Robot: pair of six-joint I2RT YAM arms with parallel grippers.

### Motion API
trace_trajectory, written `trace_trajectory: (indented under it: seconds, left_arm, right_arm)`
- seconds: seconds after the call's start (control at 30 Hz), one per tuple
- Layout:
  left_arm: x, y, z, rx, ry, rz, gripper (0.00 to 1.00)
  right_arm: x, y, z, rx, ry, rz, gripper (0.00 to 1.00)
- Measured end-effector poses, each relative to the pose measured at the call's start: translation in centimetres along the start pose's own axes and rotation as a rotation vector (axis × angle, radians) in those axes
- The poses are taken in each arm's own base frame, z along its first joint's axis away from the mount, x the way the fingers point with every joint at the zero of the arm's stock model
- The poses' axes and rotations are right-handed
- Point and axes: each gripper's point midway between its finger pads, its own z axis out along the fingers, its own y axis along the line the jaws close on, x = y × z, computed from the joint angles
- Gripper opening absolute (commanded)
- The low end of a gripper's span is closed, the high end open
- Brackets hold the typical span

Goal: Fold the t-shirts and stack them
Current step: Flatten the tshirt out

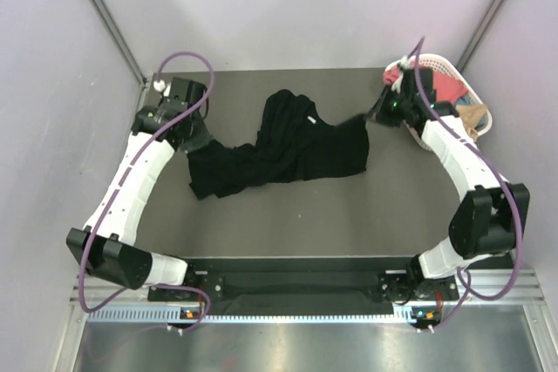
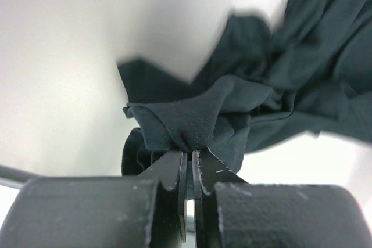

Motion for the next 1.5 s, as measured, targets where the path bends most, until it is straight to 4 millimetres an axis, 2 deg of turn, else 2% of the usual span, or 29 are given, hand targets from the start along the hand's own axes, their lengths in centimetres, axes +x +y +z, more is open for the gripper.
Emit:
trace_trajectory:
  seconds: [0.07, 0.13, 0.2, 0.27, 0.4, 0.5, 0.6, 0.7, 0.77, 0.83, 0.87, 0.93, 1.2, 1.37, 1.5]
  left_arm:
    - [-2.4, -0.2, -0.9, -0.013, -0.076, 0.012, 0.00]
    - [-3.8, -0.1, -1.7, -0.021, -0.128, 0.021, 0.00]
    - [-4.6, 0.2, -2.4, -0.029, -0.161, 0.031, 0.00]
    - [-4.7, 0.7, -2.9, -0.038, -0.176, 0.038, 0.00]
    - [-4.2, 1.1, -4.1, -0.015, -0.188, 0.026, 0.00]
    - [-1.8, 1.8, -4.5, 0.031, -0.155, 0.009, 0.00]
    - [2.1, 2.0, -3.4, 0.081, -0.058, -0.026, 0.00]
    - [6.7, 1.2, -0.3, 0.109, 0.125, -0.035, 0.00]
    - [9.9, 0.7, 2.2, 0.085, 0.287, -0.020, 0.10]
    - [12.7, 0.2, 4.7, 0.048, 0.423, 0.003, 0.27]
    - [13.8, 0.1, 5.4, 0.041, 0.474, 0.011, 0.42]
    - [15.5, 0.2, 5.7, 0.037, 0.535, 0.015, 0.50]
    - [14.0, -0.2, 2.2, 0.138, 0.440, -0.004, 0.51]
    - [14.7, 0.2, 2.4, 0.112, 0.472, -0.001, 0.47]
    - [14.9, 0.2, 2.7, 0.109, 0.488, 0.014, 0.44]
  right_arm:
    - [-4.1, 1.9, -2.3, -0.007, -0.118, -0.026, 0.00]
    - [-7.6, 3.5, -5.4, -0.001, -0.232, -0.044, 0.00]
    - [-10.2, 4.9, -8.6, 0.003, -0.328, -0.058, 0.00]
    - [-11.8, 5.8, -11.9, 0.011, -0.412, -0.071, 0.00]
    - [-12.4, 6.3, -17.6, 0.031, -0.519, -0.089, 0.00]
    - [-11.5, 6.4, -19.6, 0.023, -0.540, -0.101, 0.00]
    - [-9.5, 5.9, -19.4, 0.012, -0.502, -0.113, 0.00]
    - [-6.0, 3.7, -17.1, 0.039, -0.409, -0.117, 0.00]
    - [-3.5, 1.7, -15.3, 0.079, -0.334, -0.117, 0.00]
    - [-1.0, -0.1, -13.8, 0.122, -0.255, -0.114, 0.00]
    - [-0.2, -0.8, -13.4, 0.137, -0.229, -0.112, 0.00]
    - [1.0, -1.6, -12.9, 0.156, -0.192, -0.112, 0.00]
    - [1.1, -1.4, -13.9, 0.150, -0.209, -0.122, 0.00]
    - [1.4, -1.8, -14.0, 0.172, -0.185, -0.122, 0.00]
    - [0.5, -2.0, -15.1, 0.216, -0.202, -0.138, 0.00]
